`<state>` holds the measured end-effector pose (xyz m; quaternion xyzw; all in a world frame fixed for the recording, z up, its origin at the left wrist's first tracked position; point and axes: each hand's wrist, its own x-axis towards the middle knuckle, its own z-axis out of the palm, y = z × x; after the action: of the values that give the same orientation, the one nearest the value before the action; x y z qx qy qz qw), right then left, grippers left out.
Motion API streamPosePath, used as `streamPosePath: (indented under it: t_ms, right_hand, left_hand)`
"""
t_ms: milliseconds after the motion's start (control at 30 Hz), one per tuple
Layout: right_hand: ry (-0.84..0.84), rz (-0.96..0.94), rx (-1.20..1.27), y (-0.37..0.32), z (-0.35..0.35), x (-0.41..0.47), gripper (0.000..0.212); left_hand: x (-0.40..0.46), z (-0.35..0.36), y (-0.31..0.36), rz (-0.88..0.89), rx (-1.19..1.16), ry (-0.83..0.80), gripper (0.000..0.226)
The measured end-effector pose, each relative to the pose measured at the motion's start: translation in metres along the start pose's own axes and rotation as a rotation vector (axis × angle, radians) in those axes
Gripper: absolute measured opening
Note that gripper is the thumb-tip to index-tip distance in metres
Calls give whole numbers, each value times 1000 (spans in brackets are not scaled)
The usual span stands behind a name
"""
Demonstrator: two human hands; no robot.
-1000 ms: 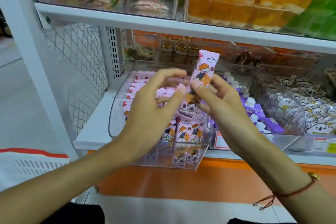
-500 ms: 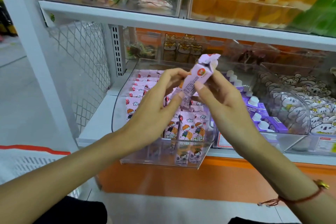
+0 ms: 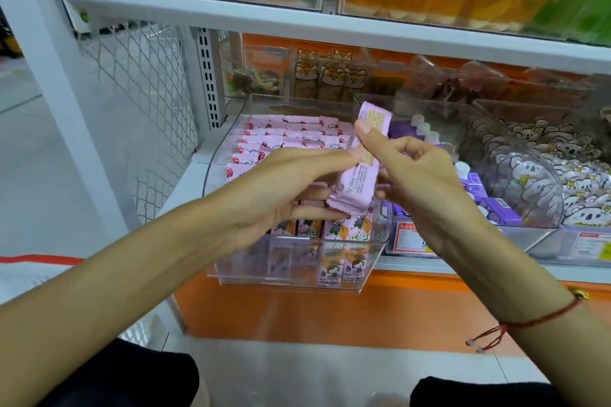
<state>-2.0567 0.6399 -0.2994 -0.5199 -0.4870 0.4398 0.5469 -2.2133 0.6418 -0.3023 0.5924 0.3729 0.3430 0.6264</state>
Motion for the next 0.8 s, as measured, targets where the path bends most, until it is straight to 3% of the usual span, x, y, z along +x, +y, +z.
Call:
streamPosePath:
  t_ms: [100, 233, 333, 533, 600, 700, 800]
  right_hand:
    - [-44, -82, -16, 1, -1, -1, 61]
    - [-231, -339, 16, 0, -10, -1, 42]
    - [-290, -407, -27, 0, -12, -1, 44]
    - [-109, -468, -4, 1, -4, -1, 39]
    - [-72, -460, -5, 0, -7, 2, 40]
    - [-151, -442, -56, 0, -13, 5, 40]
    - [-272, -438, -127, 1, -13, 3, 49]
  left_hand:
    - [-1, -2, -2, 78, 52, 28, 30]
    - [0, -10, -3, 512, 374, 250, 40]
    - [0, -17, -6, 679, 516, 356, 38]
    - [4, -13, -13, 686, 626, 491, 38]
    - [6, -15, -12, 598, 567, 375, 41]
    - [8, -19, -11, 396, 365, 143, 38]
    - [9, -23, -12, 369, 327, 58, 49]
